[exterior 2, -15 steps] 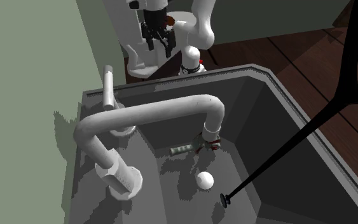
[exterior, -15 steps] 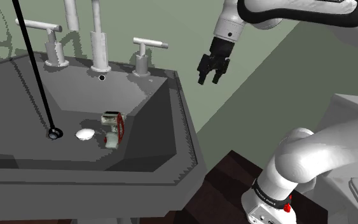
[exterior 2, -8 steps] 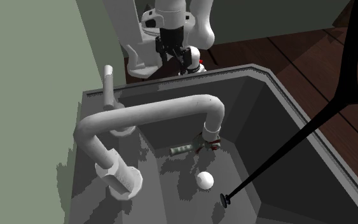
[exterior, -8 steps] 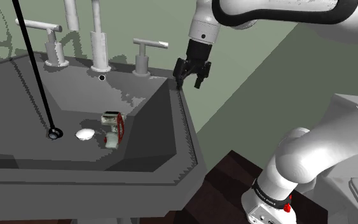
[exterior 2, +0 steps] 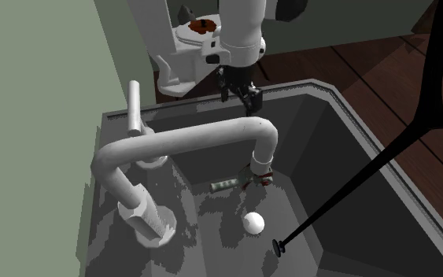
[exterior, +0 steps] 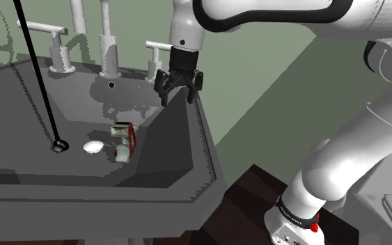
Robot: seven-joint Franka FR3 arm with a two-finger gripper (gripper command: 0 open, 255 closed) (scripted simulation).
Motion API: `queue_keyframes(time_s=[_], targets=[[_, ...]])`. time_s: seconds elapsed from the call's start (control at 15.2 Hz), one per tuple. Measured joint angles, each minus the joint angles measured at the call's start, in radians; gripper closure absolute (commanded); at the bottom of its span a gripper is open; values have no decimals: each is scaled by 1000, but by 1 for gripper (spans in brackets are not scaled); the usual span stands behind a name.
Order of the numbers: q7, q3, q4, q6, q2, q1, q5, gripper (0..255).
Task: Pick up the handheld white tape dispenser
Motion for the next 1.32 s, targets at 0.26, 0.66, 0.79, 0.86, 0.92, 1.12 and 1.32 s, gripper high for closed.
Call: queue_keyframes(time_s=[0.26, 0.66, 0.79, 0.86, 0.92, 1.12, 1.32], targets=[[135, 76, 118, 4, 152, 18, -58, 0], [350, 151, 381, -42, 442, 100, -200, 0], [407, 157, 480, -75, 534, 142, -246, 0], [417, 157, 491, -74, 551, 149, -254, 0], [421, 156, 488, -66, 559, 151, -258, 0], [428, 154, 463, -34, 569, 154, -263, 0], [430, 153, 426, 4, 570, 151, -265, 0]])
